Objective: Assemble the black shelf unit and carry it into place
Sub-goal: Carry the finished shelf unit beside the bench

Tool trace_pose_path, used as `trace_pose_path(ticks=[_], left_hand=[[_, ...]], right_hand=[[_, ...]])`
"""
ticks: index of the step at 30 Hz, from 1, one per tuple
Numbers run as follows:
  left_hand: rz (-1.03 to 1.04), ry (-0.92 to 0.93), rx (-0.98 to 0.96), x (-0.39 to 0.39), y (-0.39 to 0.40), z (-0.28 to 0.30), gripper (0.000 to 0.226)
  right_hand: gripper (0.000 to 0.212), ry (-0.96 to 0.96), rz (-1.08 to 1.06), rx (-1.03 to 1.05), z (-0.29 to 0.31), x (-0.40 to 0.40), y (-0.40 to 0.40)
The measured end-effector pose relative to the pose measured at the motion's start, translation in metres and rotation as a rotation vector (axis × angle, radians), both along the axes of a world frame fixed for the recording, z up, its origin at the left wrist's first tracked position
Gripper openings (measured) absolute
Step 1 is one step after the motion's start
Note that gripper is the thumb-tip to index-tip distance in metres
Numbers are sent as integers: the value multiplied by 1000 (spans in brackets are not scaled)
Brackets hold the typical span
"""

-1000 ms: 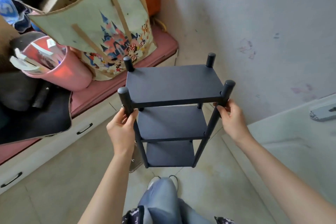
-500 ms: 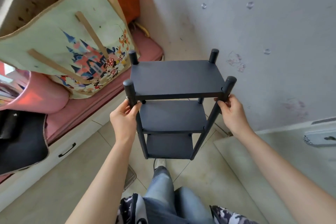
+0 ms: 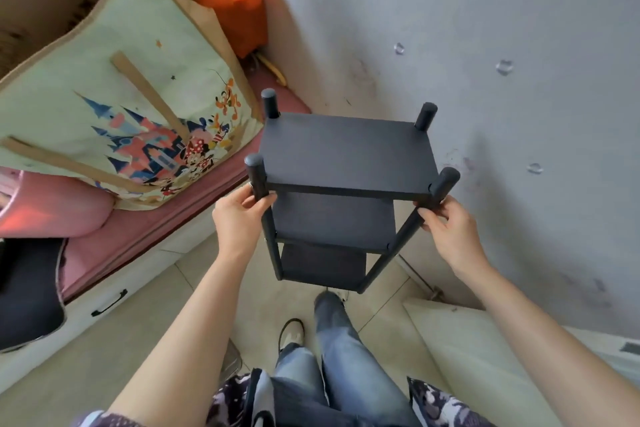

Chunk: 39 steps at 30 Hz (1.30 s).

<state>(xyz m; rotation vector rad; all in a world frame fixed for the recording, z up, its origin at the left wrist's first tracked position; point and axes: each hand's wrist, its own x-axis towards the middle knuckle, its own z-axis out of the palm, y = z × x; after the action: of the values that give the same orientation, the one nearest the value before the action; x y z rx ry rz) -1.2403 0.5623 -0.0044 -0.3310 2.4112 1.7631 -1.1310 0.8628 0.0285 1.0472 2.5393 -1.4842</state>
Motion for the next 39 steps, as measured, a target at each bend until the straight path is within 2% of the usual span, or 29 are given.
trace_pose_path(ticks=[6,14,18,22,26,30,33,36,39], left_hand=[[57,-59,-145,-38,20,-25,23],[66,-233,-207,-85,34,-91,25],[88,-292,-238,-107,34,-137,13],[60,-263,-290,-127,26,-183,8],[17,-244,-251,-140,24,-220,12],[58,-233,-209,-151,27,-249,17],[72,-229,-184,-158,28,-263,16],[81,-228,-141,-162,28,-274,28],[103,-229,-141,-162,28,-286,24]], right_hand=[[9,-85,196,34,-31,-45,30],[13,-217,251,66,-96,-93,42],[11,-229,214,100,-144,-108,30],[11,-229,174,165,-193,-117,21],[15,-249,88,151,-235,-120,17],[10,-235,3,111,-266,-119,6],[8,-232,-36,135,-281,-117,-2],[10,-249,-45,172,-291,-115,-8],[10,-275,-52,176,-298,-117,-15]])
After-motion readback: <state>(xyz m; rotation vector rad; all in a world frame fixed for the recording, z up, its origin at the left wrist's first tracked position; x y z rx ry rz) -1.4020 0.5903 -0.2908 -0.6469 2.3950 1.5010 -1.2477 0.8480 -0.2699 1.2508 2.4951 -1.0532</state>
